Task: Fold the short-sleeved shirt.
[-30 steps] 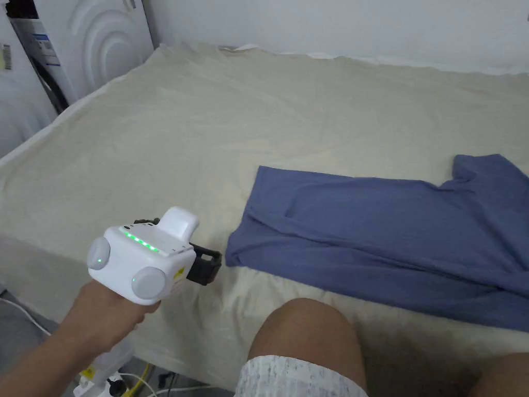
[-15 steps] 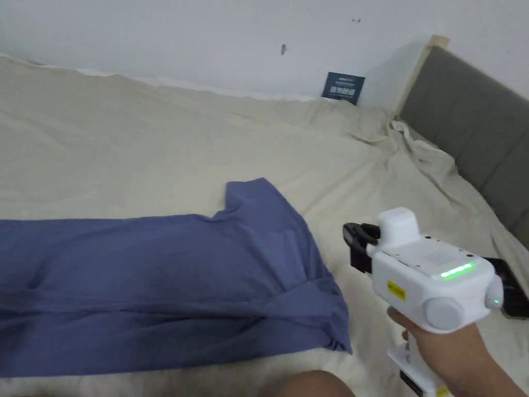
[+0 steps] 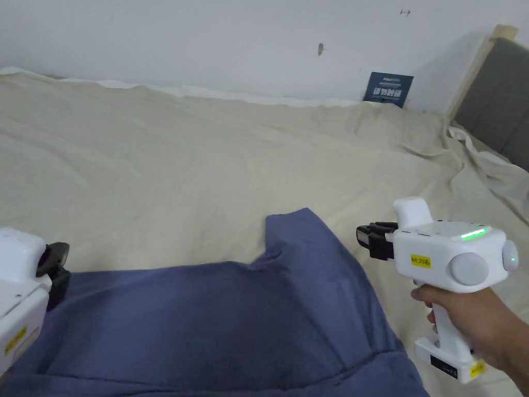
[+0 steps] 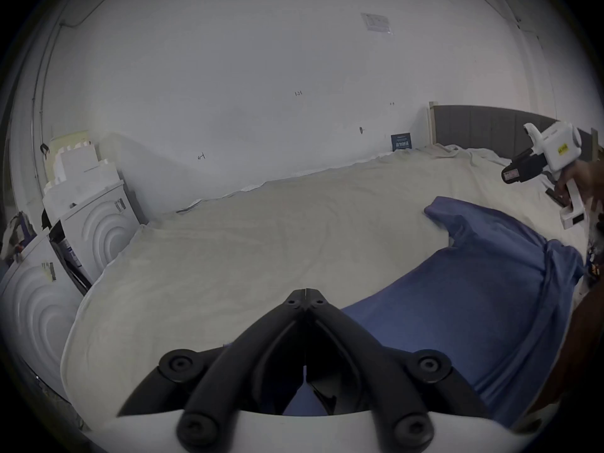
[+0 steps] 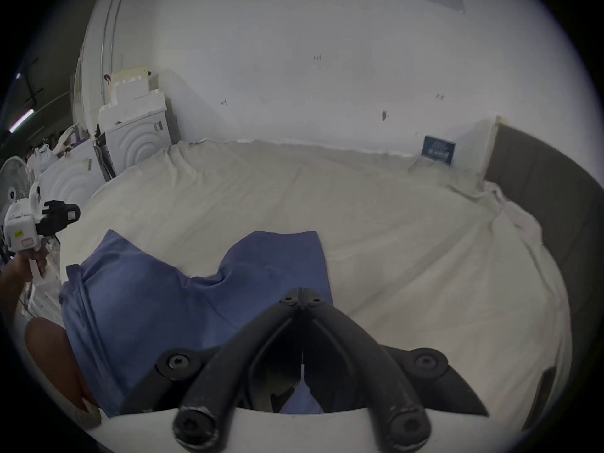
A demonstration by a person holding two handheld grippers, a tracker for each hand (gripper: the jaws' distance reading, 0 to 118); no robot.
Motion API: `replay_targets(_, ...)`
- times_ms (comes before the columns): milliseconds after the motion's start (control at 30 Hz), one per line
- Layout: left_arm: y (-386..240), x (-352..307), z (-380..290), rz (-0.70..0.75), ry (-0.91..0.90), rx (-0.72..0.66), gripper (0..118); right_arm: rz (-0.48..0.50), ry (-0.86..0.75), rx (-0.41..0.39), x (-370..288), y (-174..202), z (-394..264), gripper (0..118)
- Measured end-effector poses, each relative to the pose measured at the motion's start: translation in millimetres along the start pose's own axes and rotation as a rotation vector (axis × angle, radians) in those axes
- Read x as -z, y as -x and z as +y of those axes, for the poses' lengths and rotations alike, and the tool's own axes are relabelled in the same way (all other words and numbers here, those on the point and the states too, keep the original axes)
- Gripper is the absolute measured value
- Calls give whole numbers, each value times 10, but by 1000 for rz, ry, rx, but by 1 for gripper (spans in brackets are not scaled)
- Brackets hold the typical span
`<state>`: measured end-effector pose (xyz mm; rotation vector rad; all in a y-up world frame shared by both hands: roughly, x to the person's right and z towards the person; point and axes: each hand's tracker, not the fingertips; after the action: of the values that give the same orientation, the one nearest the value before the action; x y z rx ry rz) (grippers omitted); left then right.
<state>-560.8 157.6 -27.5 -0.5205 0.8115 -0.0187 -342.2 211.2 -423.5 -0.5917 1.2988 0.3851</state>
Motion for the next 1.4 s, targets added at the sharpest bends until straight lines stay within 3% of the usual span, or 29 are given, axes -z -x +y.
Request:
replay_targets(67,5,111,-11,-5,1,3,0,57,70,62,-4,-7,13,6)
replay_targets(100,4,166,-15,-15,5,-1,0,101,125,70,511,-482,147,30)
replay_targets(167,-4,247,-39,-19,7,-5,0,92,184,0,717,-557,96,97)
replay_targets(200,5,281,-59,-25,9,-9,0,54,189,-36,674,-463,27,101)
replay_targets(367,1,397,-146,-39,26,-34,0,40,242,-38,1338,-479,221,101)
replay_targets(400,-2,411,-163,-37,30,-31,0,35,252,-37,1487,-691,234,101)
replay_targets(567,63,407,-215,-37,42,-35,0,35,296,-15,1667,-592,239,101)
replay_targets(700,141,390,-237,-28,52,-17,0,27,393,-56,1867,-510,126,99)
replay_targets(767,204,397,-253,-22,60,-17,0,2,361,-135,1856,-371,36,99)
replay_targets(800,234,408,-271,-16,65,-20,0,7,367,-113,1881,-441,58,98)
replay_targets(833,266,426,-292,-9,72,-20,0,6,368,-101,1884,-466,67,95)
replay_targets(967,387,492,-361,4,105,-24,0,0,333,-117,1874,-477,82,49)
replay_targets(1033,438,514,-384,3,117,-35,0,15,315,-120,1860,-470,89,45)
replay_targets(1167,526,579,-432,10,142,-43,0,9,278,-230,1773,-432,41,4)
replay_targets(1400,806,628,-523,40,171,-95,0,-47,175,-336,1580,-488,-205,3)
